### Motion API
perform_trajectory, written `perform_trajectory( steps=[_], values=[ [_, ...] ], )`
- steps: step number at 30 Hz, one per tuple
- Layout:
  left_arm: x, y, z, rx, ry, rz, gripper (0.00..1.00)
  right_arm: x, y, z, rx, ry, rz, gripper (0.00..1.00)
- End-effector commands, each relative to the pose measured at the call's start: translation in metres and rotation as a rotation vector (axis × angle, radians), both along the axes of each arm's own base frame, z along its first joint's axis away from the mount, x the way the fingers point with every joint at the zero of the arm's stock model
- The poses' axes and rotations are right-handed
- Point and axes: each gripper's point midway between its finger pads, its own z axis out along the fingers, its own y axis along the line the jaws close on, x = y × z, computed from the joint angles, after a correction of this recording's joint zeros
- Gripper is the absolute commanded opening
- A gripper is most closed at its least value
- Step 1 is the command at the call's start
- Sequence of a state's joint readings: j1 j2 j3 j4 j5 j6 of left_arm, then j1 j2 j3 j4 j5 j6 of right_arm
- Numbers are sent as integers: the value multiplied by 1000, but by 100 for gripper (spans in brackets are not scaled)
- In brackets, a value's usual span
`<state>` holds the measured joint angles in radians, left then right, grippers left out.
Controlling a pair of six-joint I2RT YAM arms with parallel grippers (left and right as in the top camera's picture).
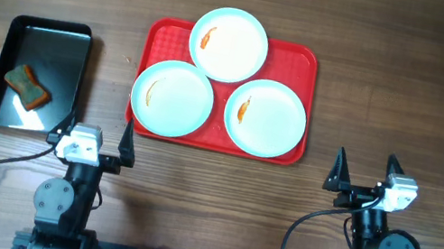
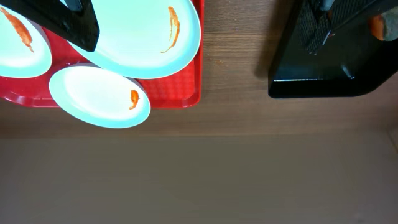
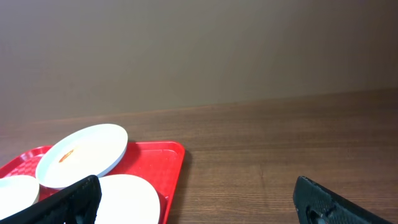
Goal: Clean dirty plates on tray and stack at the side
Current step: 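Move the left gripper toward the sponge in the black tray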
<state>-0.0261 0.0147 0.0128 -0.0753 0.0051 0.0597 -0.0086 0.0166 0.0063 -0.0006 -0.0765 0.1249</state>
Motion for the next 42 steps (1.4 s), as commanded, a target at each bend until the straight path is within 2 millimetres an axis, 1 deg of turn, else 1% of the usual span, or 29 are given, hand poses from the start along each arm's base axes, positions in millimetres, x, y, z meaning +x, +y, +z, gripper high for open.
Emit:
perform_trajectory(
  steps=[1,39,40,41,42],
  values=[
    [0,-3,-4,14,9,-15,100,1,-4,-2,-19,5,-23,100],
    [0,-3,-4,14,9,-15,100,1,-4,-2,-20,5,-23,100],
    [0,-8,0,-10,-6,-46,100,1,-4,-2,-20,5,-23,100],
    [-3,-32,4,-106,-10,-179,100,1,-4,-2,-19,5,-23,100],
    [-16,-70,5,-236,27,-405,100,1,-4,-2,-19,5,-23,100]
  ],
)
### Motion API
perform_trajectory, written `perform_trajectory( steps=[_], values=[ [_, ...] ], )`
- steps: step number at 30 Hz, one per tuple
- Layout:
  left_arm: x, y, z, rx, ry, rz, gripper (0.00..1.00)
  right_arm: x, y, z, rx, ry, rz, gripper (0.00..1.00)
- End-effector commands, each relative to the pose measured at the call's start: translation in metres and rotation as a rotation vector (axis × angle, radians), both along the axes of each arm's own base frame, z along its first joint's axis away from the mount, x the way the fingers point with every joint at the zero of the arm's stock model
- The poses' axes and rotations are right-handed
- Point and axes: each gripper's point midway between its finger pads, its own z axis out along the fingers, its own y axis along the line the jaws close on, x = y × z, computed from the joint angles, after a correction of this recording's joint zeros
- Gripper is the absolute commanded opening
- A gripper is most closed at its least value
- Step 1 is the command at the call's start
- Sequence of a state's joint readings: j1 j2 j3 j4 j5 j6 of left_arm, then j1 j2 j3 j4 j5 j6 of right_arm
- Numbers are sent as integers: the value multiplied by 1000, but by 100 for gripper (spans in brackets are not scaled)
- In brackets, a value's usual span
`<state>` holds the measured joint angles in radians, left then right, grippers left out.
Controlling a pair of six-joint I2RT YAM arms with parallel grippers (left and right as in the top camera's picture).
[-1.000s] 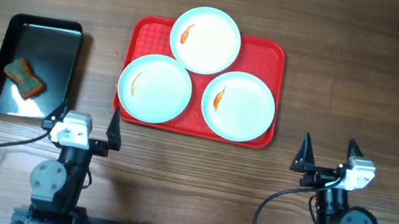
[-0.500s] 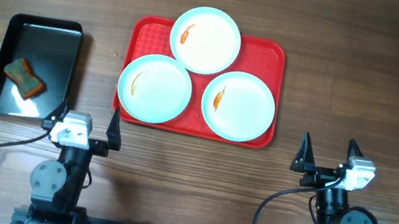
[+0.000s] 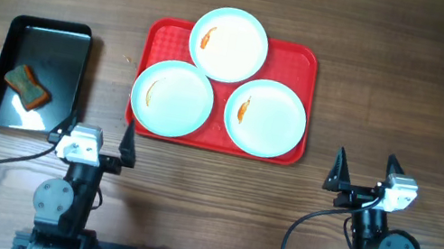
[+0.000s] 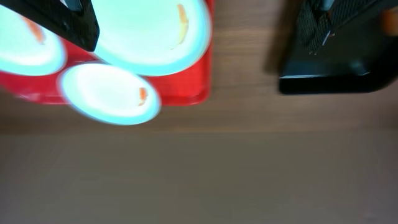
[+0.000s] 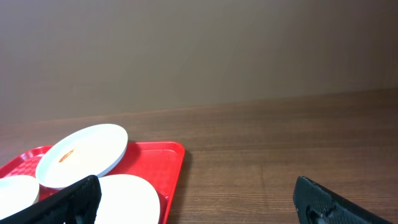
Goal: Clean dirty plates on tray and stack at the side
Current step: 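Move the left gripper toward the sponge in the black tray, then grasp the green-and-orange sponge with the left gripper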
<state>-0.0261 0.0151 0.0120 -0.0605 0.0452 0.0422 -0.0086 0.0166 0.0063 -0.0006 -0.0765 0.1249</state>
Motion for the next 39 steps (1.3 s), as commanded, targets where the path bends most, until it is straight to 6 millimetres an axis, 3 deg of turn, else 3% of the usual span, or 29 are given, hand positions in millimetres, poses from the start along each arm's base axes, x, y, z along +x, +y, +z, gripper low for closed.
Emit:
perform_trajectory(
  steps=[1,3,7,8,10,11,15,17,19,20,23,25,27,32,35,39],
  values=[
    [-36,-95,9,-288,63,-581,100,1,-4,-2,-19,5,-23,100],
    [-62,-121,34,-256,-21,-810,100,1,-4,-2,-19,5,-23,100],
    [-94,-119,124,-156,-438,-870,100,1,-4,-2,-20,5,-23,100],
    [-87,-106,149,-180,-466,-768,100,1,-4,-2,-19,5,-23,100],
    [-68,-91,160,-176,-394,-632,100,1,-4,-2,-19,5,-23,100],
    [-46,-72,161,-196,-254,-484,100,1,-4,-2,-19,5,-23,100],
    [14,-8,140,-114,362,-68,100,1,-4,-2,-19,5,-23,100],
    [37,2,138,-118,550,-13,100,1,-4,-2,-20,5,-23,100],
    [60,0,135,-138,654,-26,100,1,-4,-2,-19,5,-23,99],
    [88,11,128,-169,686,37,100,1,-4,-2,-20,5,-23,100],
    [115,58,118,-342,754,310,100,1,-4,-2,-20,5,-23,100],
    [128,87,111,-363,822,407,100,1,-4,-2,-19,5,-23,100],
    [146,123,92,-350,841,516,100,1,-4,-2,-20,5,-23,100],
    [146,179,20,-511,985,713,100,1,-4,-2,-19,5,-23,100],
    [132,208,-39,-560,1138,797,100,1,-4,-2,-19,5,-23,100],
    [108,219,-89,-601,1309,851,100,1,-4,-2,-19,5,-23,100]
  ],
)
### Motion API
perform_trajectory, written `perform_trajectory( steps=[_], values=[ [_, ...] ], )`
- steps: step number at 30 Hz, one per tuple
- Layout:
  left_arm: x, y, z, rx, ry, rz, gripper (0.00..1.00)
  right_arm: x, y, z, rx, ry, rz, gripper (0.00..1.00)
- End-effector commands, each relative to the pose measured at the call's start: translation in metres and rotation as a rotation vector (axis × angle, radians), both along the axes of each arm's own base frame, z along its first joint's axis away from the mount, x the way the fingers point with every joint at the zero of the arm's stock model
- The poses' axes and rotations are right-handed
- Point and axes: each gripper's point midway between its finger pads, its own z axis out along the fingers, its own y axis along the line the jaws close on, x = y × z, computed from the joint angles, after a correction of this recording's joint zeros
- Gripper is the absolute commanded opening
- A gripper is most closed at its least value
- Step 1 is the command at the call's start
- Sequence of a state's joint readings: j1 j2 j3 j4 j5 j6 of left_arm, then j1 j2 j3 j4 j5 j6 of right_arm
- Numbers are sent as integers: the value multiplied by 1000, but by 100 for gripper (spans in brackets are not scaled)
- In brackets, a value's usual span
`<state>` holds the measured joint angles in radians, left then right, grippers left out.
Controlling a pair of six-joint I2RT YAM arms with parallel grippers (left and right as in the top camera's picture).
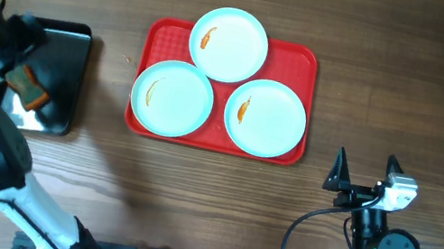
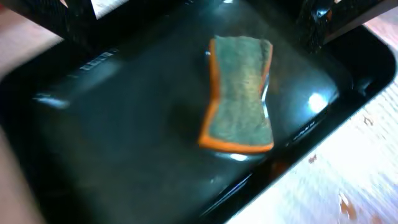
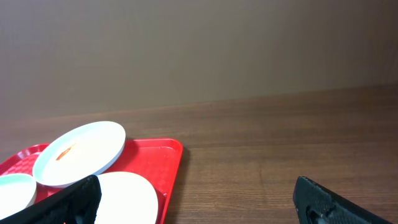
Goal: Clean dirty plates on tray and stack at the side
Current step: 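Grasp the green-and-orange sponge with the left gripper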
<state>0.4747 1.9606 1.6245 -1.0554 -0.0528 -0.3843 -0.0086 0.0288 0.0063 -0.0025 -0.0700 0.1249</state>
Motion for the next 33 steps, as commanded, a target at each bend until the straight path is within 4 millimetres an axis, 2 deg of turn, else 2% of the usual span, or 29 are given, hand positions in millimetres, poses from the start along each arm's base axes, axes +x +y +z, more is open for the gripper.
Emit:
perform_trajectory(
  steps=[1,6,11,13,14,15,18,19,22,23,25,26,27,29,31,33],
  values=[
    [-15,7,-25,-41,90,49,100,0,-3,1,-19,-9,-16,100],
    [-34,-1,-50,-84,173,55,100,0,-3,1,-19,-9,-16,100],
    [-50,-6,-87,-95,192,50,100,0,-3,1,-19,-9,-16,100],
    [-49,-7,-91,-95,184,2,100,0,-3,1,-19,-9,-16,100],
    [-48,-7,-91,-94,181,3,95,0,-3,1,-19,-9,-16,100],
    [-45,-7,-91,-98,166,2,77,0,-3,1,-19,-9,-16,100],
    [-42,-7,-91,-98,152,2,14,0,-3,1,-19,-9,-16,100],
    [-41,-6,-91,-97,149,1,4,0,-3,1,-19,-9,-16,100],
    [-38,-5,-91,-89,137,1,4,0,-3,1,-20,-9,-16,100],
    [-37,-4,-91,-87,133,1,7,0,-3,1,-19,-9,-16,100],
    [-34,-2,-91,-79,120,1,50,0,-3,1,-19,-9,-16,100],
    [-33,1,-91,-61,117,3,63,0,-3,1,-19,-9,-16,100],
    [-33,10,-90,-12,127,9,66,0,-3,1,-19,-9,-16,99],
    [-30,16,-89,18,114,12,73,0,-3,1,-19,-9,-16,100],
    [-24,19,-88,30,92,13,74,0,-3,1,-20,-9,-16,100],
    [-17,25,-87,52,61,16,83,0,-3,1,-19,-9,-16,100]
  ],
)
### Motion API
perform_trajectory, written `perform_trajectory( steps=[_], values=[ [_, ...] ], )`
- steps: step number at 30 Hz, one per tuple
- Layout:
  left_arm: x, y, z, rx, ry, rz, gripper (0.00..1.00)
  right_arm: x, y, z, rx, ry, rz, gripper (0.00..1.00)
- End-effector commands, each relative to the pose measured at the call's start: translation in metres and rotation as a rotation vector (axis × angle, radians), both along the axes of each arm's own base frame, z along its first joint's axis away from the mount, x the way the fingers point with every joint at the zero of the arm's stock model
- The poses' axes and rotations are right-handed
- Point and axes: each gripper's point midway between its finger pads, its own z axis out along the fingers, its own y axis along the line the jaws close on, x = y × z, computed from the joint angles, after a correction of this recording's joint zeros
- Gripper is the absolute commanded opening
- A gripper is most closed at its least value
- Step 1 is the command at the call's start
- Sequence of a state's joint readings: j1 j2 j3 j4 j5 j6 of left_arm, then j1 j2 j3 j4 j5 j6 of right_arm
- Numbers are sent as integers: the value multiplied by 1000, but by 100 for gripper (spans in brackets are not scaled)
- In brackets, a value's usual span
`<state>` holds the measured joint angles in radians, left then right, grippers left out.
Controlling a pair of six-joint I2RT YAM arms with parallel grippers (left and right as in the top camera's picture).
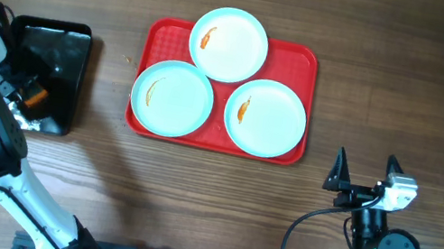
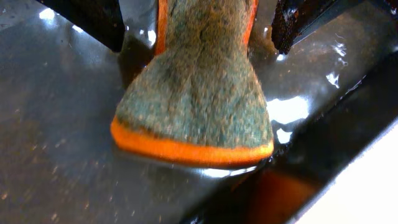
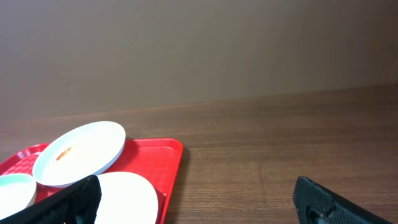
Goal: Clean dirty plates on tray and stack at the side
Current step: 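Grasp the green-and-orange sponge with the left gripper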
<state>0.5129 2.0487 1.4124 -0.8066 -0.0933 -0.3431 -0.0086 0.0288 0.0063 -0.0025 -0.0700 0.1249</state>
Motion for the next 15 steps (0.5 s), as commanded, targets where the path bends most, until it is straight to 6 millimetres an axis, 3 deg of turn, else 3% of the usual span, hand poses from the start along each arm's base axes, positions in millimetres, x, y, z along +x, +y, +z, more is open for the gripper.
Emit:
perform_trajectory(
  steps=[1,5,7,10,15],
  values=[
    [6,13,-2,52,-20,13,82,0,-3,1,-19,-9,-16,100],
    [16,20,1,77,-65,14,79,0,-3,1,-20,-9,-16,100],
    [20,22,2,86,-80,14,64,0,-3,1,-20,-9,-16,100],
    [23,24,2,97,-88,-16,57,0,-3,1,-19,-9,-16,100],
    [18,21,-3,93,-64,-62,64,0,-3,1,-19,-9,-16,100]
  ],
)
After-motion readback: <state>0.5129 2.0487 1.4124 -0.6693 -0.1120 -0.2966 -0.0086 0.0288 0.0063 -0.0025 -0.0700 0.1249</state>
